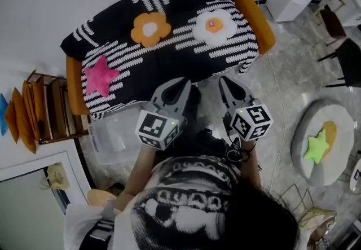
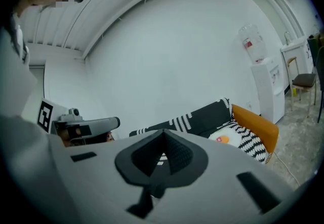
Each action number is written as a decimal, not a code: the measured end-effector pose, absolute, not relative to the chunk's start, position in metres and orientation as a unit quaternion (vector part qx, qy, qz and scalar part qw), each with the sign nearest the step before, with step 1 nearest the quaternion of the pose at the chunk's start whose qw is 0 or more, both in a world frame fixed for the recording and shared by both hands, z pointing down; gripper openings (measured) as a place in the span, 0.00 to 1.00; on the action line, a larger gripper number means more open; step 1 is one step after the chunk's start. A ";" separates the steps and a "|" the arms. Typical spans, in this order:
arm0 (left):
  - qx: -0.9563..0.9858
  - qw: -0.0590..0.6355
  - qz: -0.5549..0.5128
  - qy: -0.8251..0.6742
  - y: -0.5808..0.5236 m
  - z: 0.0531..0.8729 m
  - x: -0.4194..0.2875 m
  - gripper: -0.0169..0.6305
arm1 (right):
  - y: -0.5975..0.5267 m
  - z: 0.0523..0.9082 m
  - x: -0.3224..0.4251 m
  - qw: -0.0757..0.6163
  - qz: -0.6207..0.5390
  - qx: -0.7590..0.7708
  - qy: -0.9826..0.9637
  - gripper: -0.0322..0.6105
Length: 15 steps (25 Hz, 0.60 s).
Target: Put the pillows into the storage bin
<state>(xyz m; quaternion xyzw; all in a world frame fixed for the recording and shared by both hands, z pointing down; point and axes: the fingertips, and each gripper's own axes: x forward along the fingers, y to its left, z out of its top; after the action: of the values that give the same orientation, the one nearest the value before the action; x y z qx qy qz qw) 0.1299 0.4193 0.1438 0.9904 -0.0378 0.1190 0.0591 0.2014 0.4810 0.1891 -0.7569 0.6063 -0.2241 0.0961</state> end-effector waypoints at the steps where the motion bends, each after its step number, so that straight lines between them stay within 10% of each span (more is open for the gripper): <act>1: 0.990 0.058 0.122 -0.033 0.413 0.148 0.139 0.04 | 0.475 0.192 0.209 0.093 -0.226 -0.759 0.603 0.05; 15: 0.978 0.092 0.181 0.035 0.266 0.210 0.271 0.04 | 0.323 0.250 0.333 0.090 -0.309 -0.766 0.557 0.05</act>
<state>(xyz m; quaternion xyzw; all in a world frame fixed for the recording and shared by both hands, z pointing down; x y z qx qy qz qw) 0.2706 0.2662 0.2097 0.9785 0.0348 0.1813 0.0920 0.3329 0.3227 0.2504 -0.7661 0.5566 -0.3086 0.0897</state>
